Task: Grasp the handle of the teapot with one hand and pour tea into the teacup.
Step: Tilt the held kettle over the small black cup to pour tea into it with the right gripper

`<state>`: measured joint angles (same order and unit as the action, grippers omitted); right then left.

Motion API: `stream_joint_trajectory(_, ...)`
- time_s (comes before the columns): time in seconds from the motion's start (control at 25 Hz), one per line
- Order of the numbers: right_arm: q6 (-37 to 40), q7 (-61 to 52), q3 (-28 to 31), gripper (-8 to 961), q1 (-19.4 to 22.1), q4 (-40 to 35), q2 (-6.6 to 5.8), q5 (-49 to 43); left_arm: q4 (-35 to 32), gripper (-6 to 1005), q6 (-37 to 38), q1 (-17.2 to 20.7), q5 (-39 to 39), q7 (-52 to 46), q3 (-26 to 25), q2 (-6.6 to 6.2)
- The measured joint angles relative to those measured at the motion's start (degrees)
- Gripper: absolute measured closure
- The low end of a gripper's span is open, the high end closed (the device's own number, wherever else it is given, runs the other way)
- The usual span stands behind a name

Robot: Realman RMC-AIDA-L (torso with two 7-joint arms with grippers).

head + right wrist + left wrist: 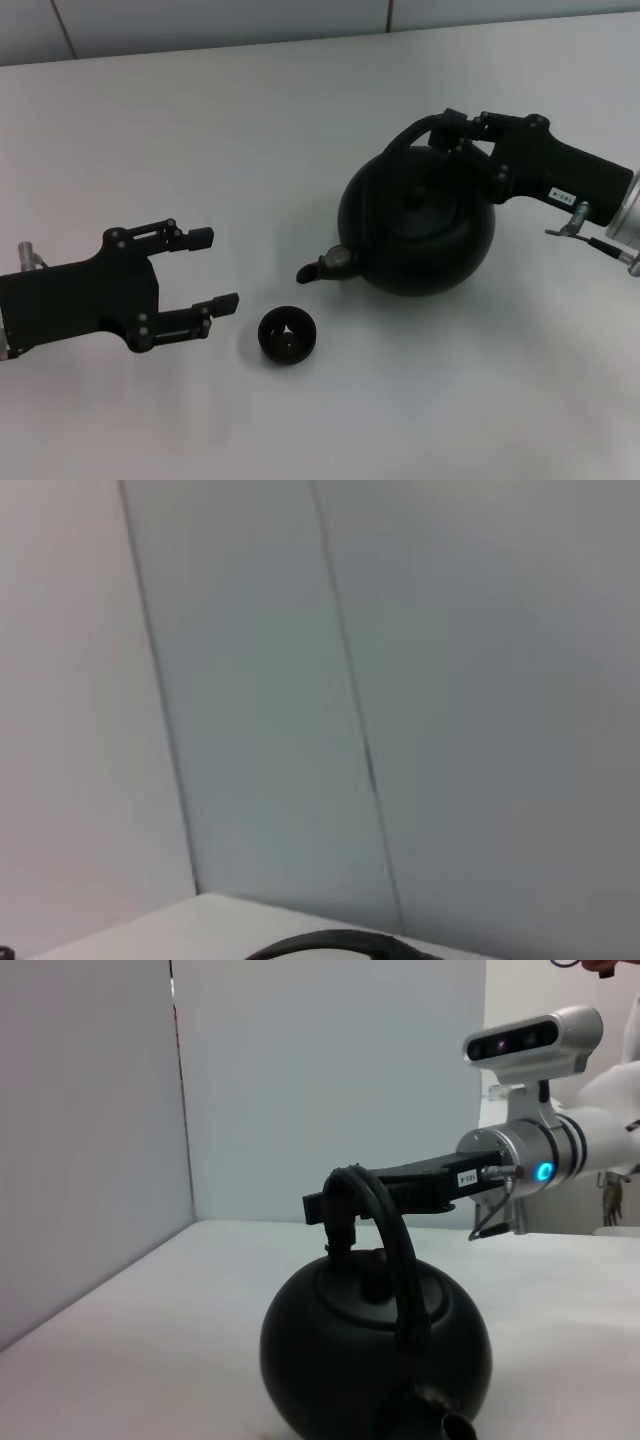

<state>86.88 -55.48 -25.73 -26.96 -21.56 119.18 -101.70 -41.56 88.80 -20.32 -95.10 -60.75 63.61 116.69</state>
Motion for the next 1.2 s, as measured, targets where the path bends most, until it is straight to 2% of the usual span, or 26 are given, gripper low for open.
stream_joint_trajectory(0.4,-0.3,-0.4,-4.1,767,-1.7,-2.4,0.08,0.0,-2.8,263,2.3,2.6,-1.4,-0.2,-0.3,-0.25)
stream_joint_trajectory(0.64,-0.3,-0.5,-8.2,768,-2.2,-5.3,0.26,0.4,-3.0,262,2.3,2.9,-1.4,-0.2,-0.3,-0.24)
stream_joint_trajectory(1.2,-0.5,-0.6,-8.7,771,-2.4,-9.0,0.26,0.2,-2.9,262,1.4,2.8,-1.4,-0.2,-0.6,-0.16)
